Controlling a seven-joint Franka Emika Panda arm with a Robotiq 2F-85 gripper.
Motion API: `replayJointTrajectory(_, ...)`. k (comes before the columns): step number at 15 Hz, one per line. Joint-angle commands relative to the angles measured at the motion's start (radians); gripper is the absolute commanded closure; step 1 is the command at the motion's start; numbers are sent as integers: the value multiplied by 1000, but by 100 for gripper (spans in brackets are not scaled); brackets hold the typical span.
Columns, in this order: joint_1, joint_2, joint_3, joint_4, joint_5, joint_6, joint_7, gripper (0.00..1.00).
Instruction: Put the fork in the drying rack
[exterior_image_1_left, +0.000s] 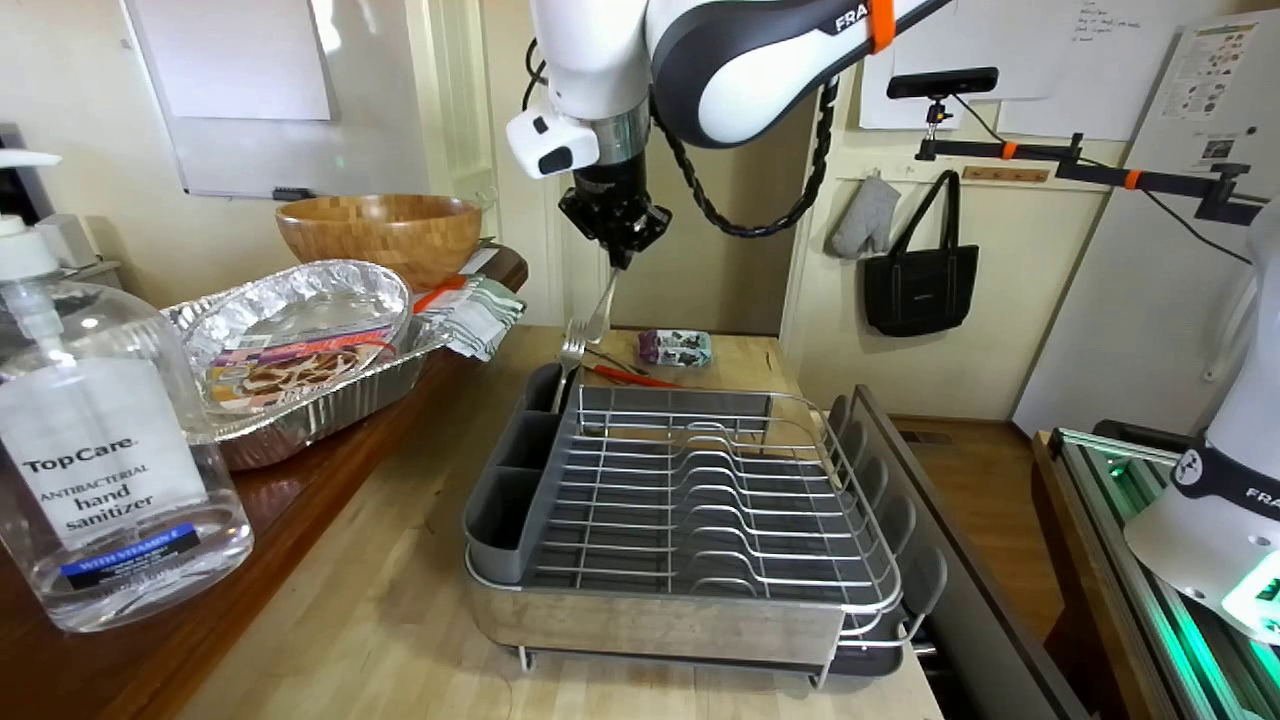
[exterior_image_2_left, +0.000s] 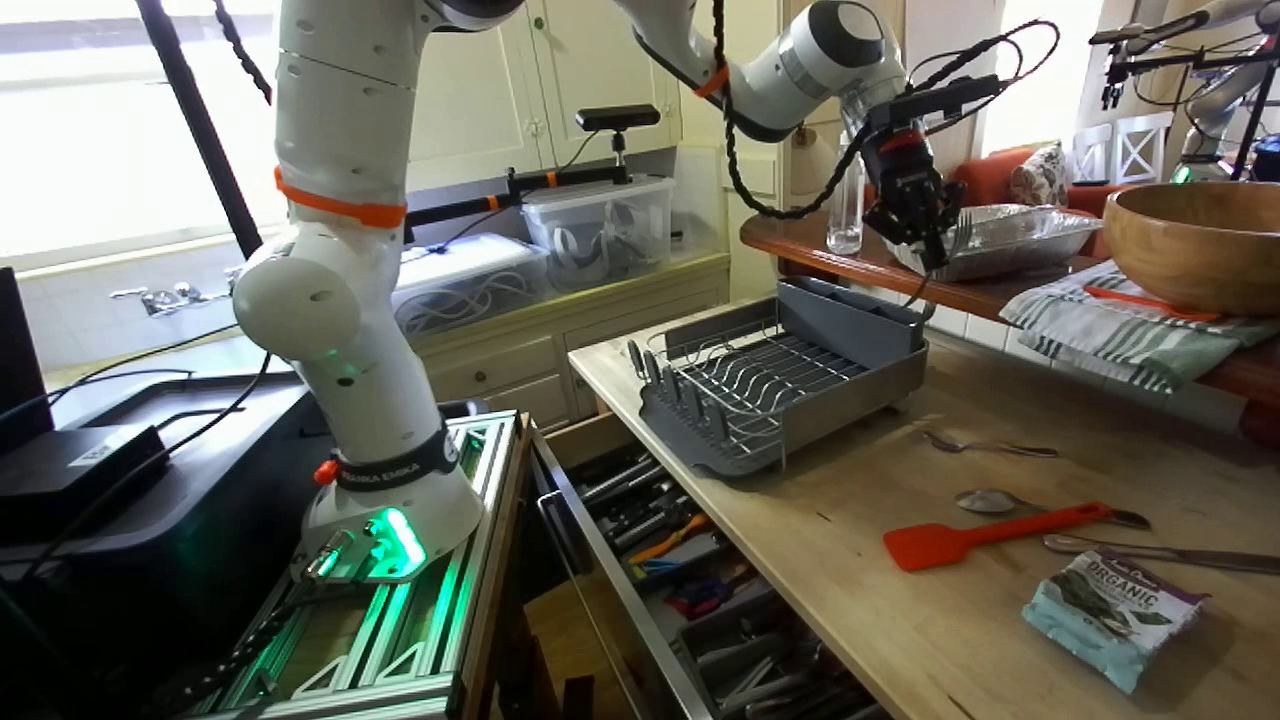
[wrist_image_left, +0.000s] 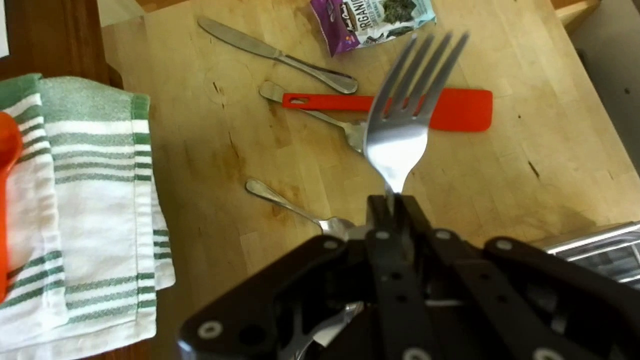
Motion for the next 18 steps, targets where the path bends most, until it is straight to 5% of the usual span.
replayJointTrajectory(1, 14, 31, 12, 30, -62, -7, -59, 98)
replayJointTrajectory(18, 73, 156, 33, 119, -201, 27, -68, 98)
